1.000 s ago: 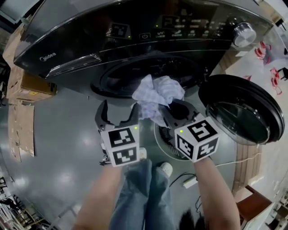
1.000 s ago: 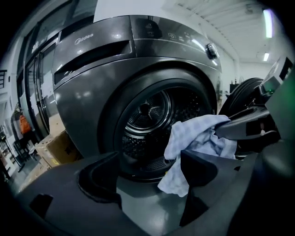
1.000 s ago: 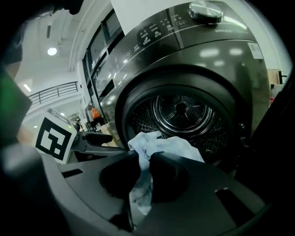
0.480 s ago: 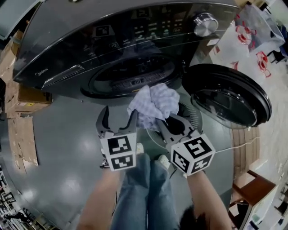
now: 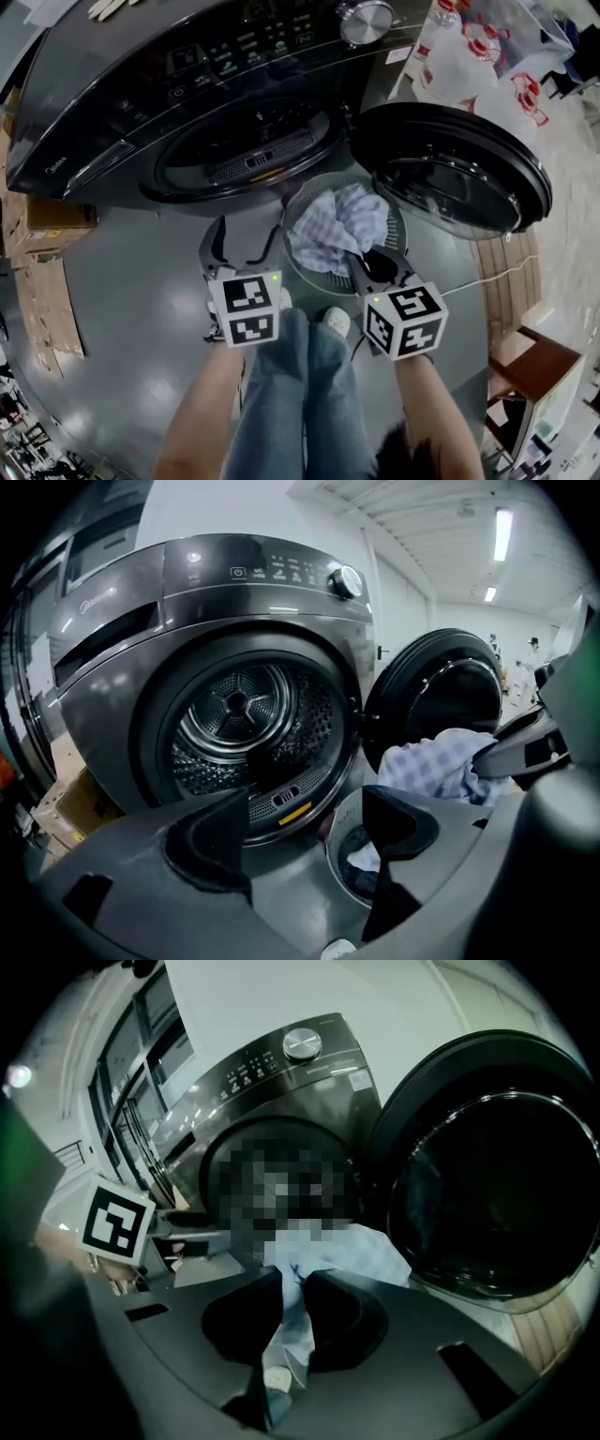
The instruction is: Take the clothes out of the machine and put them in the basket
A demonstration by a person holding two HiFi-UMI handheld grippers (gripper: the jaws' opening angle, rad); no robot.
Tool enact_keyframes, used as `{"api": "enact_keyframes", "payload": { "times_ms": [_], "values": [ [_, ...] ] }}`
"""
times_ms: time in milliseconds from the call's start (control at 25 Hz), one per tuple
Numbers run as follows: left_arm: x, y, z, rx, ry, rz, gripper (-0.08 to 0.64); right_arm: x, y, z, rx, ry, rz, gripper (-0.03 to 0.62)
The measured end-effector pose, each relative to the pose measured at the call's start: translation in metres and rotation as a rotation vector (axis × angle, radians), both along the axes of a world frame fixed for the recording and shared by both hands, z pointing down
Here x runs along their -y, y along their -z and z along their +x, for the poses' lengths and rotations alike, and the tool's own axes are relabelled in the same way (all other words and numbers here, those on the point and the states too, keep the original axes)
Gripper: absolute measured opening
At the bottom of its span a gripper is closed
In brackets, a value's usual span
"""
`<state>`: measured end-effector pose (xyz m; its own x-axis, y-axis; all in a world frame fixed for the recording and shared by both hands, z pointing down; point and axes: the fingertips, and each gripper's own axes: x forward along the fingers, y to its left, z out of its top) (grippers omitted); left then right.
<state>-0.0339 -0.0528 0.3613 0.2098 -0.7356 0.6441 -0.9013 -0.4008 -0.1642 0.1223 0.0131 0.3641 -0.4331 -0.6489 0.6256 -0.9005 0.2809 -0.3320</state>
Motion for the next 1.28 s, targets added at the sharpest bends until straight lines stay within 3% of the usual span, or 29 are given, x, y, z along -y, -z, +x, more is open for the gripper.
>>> {"api": "enact_keyframes", "payload": {
  "times_ms": [200,520,680,800,840,1080,1280],
  "values": [
    [-0.004,-0.006,0.02,0.005,-0.058,-0.014,0.376,-0.013,-0.04,0.03,-0.14,-0.065,-0.141,0.051],
    [-0.007,-0.014,0.028,0.011,-0.081,-0.042,0.376,-0.033,-0.084,0.052,-0.267,-0.152,-0.435,0.054],
    [-0.014,-0.017,0.027,0.019,-0.079,-0.087,0.376,-0.038,-0.096,0.053,-0.31,-0.155,-0.539,0.08],
    [-0.019,-0.005,0.029,0.022,-0.098,-0.092,0.375,-0.039,-0.094,0.053,-0.321,-0.157,-0.544,0.323],
    [-0.02,0.0,0.031,0.024,-0.106,-0.091,0.376,-0.041,-0.091,0.052,-0.318,-0.151,-0.546,0.351],
    [-0.03,0.029,0.035,0.022,-0.132,-0.111,0.376,-0.059,-0.057,0.037,-0.261,-0.089,-0.601,0.351],
    [-0.039,0.058,0.034,0.015,-0.139,-0.12,0.374,-0.068,-0.013,0.045,-0.298,-0.054,-0.58,0.35]
  ]
}}
